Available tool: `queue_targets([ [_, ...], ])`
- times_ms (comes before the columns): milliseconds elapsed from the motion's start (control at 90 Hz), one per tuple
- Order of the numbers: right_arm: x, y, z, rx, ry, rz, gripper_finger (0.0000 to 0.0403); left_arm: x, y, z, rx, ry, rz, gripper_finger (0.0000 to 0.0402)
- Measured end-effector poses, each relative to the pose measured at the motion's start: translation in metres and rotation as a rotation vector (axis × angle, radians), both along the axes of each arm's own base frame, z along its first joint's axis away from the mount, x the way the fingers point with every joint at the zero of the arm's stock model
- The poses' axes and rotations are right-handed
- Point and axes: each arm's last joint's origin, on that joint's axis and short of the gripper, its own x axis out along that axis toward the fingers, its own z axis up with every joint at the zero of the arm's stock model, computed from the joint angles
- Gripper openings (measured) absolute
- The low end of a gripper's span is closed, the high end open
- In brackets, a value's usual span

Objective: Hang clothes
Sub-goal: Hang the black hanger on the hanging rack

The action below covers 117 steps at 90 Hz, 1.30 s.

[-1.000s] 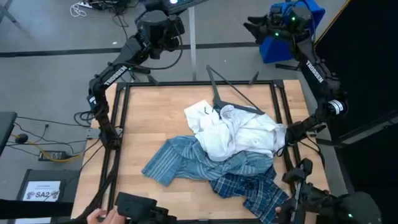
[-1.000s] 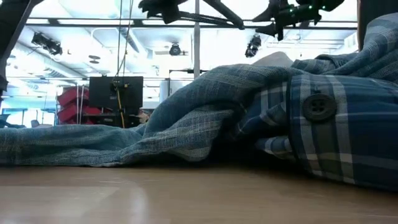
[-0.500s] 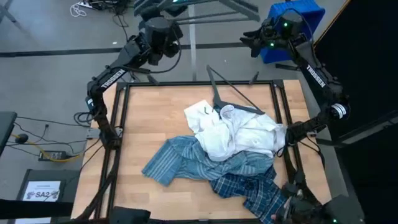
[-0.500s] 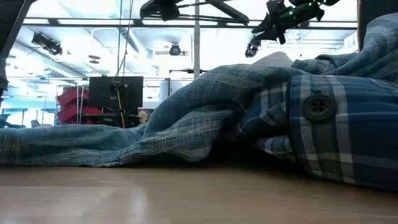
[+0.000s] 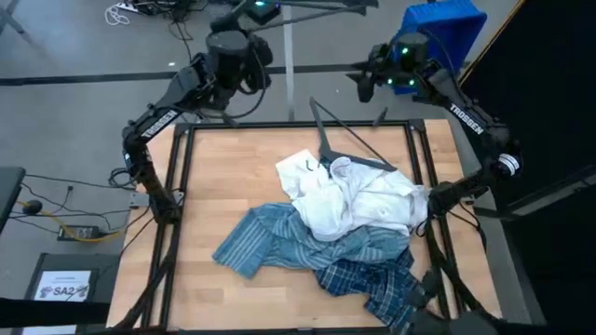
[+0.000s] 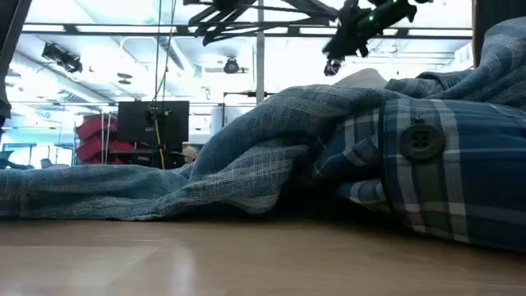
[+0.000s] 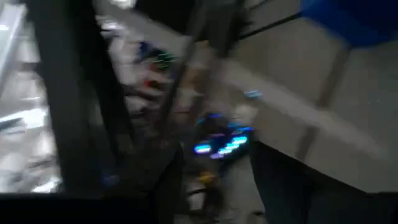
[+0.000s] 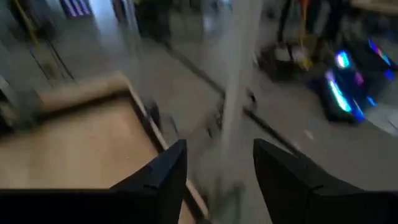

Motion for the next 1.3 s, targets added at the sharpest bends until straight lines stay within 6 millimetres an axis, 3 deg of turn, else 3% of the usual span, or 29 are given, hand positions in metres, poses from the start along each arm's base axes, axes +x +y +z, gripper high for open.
queue_targets([
  [144, 0.015, 0.02, -0.035, 0.092, 0.195, 0.041, 0.0155, 0.007, -0.012, -0.015, -0.158, -0.085, -0.073, 0.0168],
  [389, 0.03, 0.049, -0.124, 0.206, 0.377, 0.119, 0.0155, 0.046, -0.017, -0.077, -0.213, 0.012, -0.12, 0.0168],
  [511, 0.027, 0.054, -0.168, 0.268, 0.337, 0.057, 0.0155, 0.058, -0.016, -0.11, -0.253, -0.043, -0.152, 0.0168],
  [633, 0.023, 0.064, -0.199, 0.327, 0.273, 0.001, 0.0155, 0.077, -0.018, -0.152, -0.43, -0.224, -0.423, 0.0168],
  [778, 0.022, 0.087, -0.224, 0.388, 0.331, 0.046, 0.0155, 0.093, -0.015, -0.232, -0.488, -0.295, -0.474, 0.0168],
  [933, 0.024, 0.12, -0.242, 0.43, 0.421, 0.156, 0.0155, 0.096, -0.013, -0.295, -0.481, -0.315, -0.468, 0.0168],
  [1056, 0.025, 0.146, -0.251, 0.473, 0.493, 0.238, 0.0155, 0.093, -0.017, -0.347, -0.637, -0.224, -0.409, 0.0168],
  [1300, 0.026, 0.191, -0.257, 0.666, 0.562, 0.477, 0.0155, 0.096, -0.04, -0.38, -0.918, -0.125, -0.532, 0.0168],
])
